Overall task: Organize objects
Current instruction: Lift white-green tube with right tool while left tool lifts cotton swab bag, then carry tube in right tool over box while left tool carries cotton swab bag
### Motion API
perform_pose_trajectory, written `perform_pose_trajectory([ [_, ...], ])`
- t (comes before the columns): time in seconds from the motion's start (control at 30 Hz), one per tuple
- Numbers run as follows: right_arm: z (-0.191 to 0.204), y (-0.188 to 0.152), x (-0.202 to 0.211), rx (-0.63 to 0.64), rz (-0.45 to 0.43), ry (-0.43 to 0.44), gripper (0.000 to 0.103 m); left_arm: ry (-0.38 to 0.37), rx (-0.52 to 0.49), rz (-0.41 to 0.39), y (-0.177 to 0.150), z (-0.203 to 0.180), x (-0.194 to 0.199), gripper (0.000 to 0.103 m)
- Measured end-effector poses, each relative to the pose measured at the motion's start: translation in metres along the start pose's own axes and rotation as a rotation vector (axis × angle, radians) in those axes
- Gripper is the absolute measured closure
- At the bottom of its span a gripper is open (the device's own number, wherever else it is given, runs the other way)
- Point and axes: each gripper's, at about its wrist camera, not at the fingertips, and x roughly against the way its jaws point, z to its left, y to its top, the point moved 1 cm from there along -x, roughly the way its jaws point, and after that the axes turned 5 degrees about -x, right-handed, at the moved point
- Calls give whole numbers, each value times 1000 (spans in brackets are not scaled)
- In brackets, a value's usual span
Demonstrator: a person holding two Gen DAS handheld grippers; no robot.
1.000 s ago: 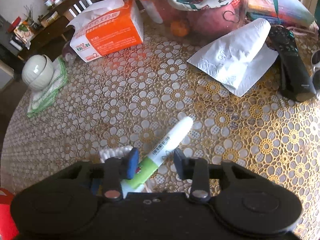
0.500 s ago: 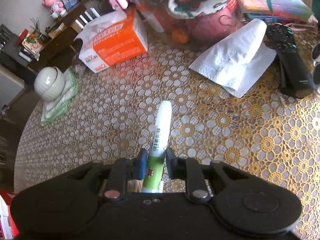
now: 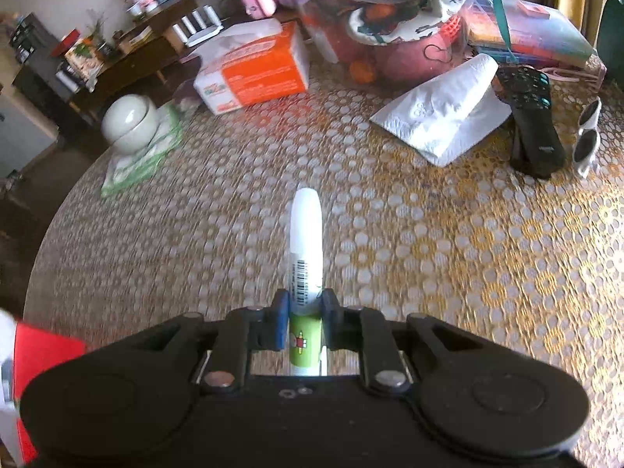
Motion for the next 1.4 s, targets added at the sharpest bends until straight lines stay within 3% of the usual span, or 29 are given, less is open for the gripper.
perform_pose_trajectory([
  [0.4, 20, -68, 72, 109, -35, 78, 87, -24, 48, -45, -16, 28, 88, 54],
  [0.73, 62, -111, 122, 192, -54, 149, 87, -37, 57, -85, -15, 65, 157, 54],
  [1.03, 129, -138, 144, 299, -64, 227, 87, 31, 42, -119, -23, 113, 214, 54],
  [1.4, 228, -166, 131, 443, -21, 292, 87, 145, 92, -100, -43, 199, 250, 54],
])
